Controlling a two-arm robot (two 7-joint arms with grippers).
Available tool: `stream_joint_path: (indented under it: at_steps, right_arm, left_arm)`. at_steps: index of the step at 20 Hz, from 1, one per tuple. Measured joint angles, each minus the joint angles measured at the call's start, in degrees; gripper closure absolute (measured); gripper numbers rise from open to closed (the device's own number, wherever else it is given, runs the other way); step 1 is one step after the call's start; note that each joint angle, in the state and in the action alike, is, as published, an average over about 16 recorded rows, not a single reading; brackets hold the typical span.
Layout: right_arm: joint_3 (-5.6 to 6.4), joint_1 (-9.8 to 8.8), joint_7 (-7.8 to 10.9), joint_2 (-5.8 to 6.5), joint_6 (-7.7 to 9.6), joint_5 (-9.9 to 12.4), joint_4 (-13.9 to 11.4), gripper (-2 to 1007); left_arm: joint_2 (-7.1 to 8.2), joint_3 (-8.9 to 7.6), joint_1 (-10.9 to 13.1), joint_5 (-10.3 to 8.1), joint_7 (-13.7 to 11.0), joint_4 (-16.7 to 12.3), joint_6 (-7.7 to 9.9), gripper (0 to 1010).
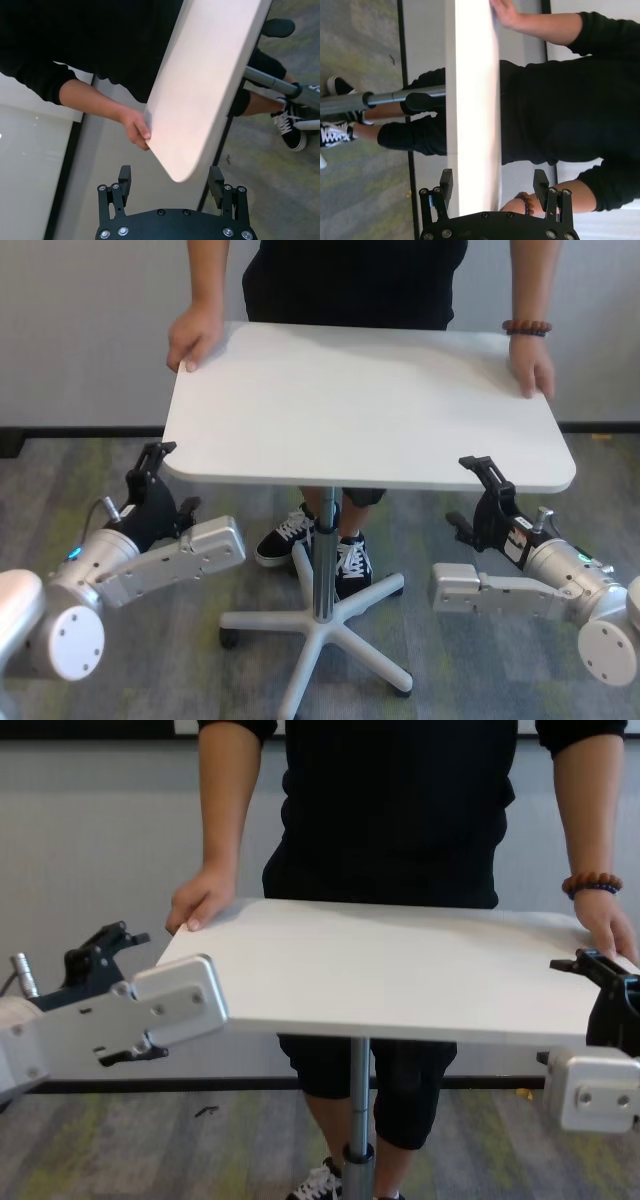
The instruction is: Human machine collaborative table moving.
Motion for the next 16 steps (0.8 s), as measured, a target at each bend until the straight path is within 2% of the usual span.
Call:
stream_joint_path:
  at_steps: [4,9,16]
  right_arm:
    - [0.41,-0.48,-0.5,-0.15,-1.52,2.7,-0.5,0]
    - [1.08,-0.97,-1.0,-0.26,-4.14,6.7,-1.0,0]
    - [1.73,-1.48,-1.87,-0.14,-7.78,11.6,-1.8,0]
  left_arm:
    - [0.29,-1.6,1.1,-2.74,-1.9,-1.8,-0.39,10]
    - [0.49,-3.64,2.5,-6.48,-4.1,-4.5,-0.99,10]
    - [0.49,-6.04,4.0,-10.81,-6.3,-8.6,-1.22,10]
